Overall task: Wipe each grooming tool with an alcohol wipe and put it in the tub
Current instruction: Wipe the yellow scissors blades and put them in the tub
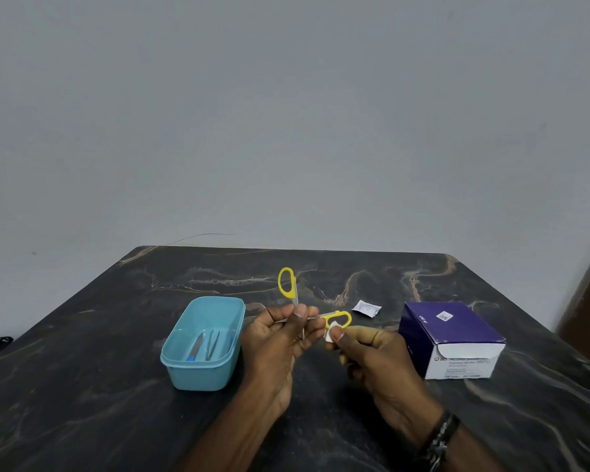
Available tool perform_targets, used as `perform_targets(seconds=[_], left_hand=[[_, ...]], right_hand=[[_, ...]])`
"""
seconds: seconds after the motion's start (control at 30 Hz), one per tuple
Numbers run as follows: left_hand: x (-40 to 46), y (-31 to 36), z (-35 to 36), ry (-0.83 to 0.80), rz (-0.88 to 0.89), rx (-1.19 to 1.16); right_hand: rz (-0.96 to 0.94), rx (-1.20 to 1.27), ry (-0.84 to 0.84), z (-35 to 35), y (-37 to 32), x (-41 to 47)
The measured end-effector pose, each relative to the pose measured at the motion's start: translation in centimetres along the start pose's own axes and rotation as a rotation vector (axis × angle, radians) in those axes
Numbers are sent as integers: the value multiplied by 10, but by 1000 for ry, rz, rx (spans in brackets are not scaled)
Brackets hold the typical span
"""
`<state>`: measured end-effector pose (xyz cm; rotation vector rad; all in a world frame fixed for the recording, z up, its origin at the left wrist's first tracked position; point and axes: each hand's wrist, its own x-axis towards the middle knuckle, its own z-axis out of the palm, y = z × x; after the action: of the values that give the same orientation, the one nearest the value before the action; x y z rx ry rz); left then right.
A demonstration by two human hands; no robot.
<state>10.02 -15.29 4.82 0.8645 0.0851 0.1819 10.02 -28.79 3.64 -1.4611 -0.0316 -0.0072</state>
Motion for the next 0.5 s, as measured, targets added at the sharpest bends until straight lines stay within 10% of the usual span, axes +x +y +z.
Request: perform_targets(seconds=[0.5], left_hand=[[2,2,-6,49,14,57]], right_hand=[[-34,-64,48,-7,3,3]])
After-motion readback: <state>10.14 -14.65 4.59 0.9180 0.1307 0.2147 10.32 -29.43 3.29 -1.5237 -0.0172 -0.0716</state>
